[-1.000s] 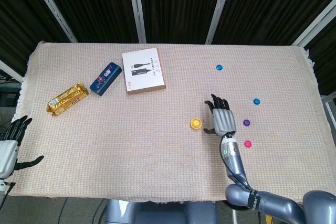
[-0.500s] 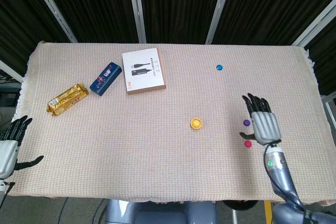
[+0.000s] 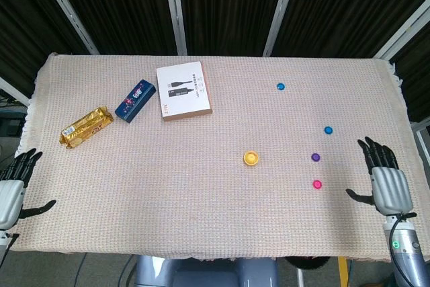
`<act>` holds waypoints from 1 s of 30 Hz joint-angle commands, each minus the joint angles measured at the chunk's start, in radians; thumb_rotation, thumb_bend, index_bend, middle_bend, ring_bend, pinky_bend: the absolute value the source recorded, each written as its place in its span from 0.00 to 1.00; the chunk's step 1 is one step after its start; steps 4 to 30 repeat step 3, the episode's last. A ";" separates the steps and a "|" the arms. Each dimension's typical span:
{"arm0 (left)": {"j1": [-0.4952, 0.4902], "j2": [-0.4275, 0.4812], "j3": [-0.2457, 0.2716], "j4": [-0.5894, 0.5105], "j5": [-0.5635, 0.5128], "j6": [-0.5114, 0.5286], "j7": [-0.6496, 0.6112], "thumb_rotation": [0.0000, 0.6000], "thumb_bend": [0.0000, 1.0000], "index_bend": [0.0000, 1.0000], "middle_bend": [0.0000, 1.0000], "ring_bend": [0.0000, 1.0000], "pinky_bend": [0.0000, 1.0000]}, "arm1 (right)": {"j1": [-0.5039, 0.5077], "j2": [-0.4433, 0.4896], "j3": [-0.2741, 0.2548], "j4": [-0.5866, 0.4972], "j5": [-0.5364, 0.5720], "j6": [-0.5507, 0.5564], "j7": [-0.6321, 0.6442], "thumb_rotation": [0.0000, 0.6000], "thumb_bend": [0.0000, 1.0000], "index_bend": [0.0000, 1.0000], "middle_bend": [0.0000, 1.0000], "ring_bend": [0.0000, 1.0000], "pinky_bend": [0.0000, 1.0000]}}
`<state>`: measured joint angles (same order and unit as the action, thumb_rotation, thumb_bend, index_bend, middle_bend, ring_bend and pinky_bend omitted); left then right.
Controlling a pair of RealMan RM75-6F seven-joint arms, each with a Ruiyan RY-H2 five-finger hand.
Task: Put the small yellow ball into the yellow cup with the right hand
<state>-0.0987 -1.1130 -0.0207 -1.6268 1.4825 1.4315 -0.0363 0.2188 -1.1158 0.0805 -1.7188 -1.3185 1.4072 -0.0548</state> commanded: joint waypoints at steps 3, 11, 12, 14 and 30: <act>0.003 0.000 0.002 0.003 0.002 0.003 -0.006 1.00 0.03 0.00 0.00 0.00 0.15 | -0.008 -0.010 0.006 0.023 -0.004 -0.002 0.009 1.00 0.00 0.00 0.00 0.00 0.00; 0.003 0.000 0.002 0.003 0.002 0.003 -0.006 1.00 0.03 0.00 0.00 0.00 0.15 | -0.008 -0.010 0.006 0.023 -0.004 -0.002 0.009 1.00 0.00 0.00 0.00 0.00 0.00; 0.003 0.000 0.002 0.003 0.002 0.003 -0.006 1.00 0.03 0.00 0.00 0.00 0.15 | -0.008 -0.010 0.006 0.023 -0.004 -0.002 0.009 1.00 0.00 0.00 0.00 0.00 0.00; 0.003 0.000 0.002 0.003 0.002 0.003 -0.006 1.00 0.03 0.00 0.00 0.00 0.15 | -0.008 -0.010 0.006 0.023 -0.004 -0.002 0.009 1.00 0.00 0.00 0.00 0.00 0.00; 0.003 0.000 0.002 0.003 0.002 0.003 -0.006 1.00 0.03 0.00 0.00 0.00 0.15 | -0.008 -0.010 0.006 0.023 -0.004 -0.002 0.009 1.00 0.00 0.00 0.00 0.00 0.00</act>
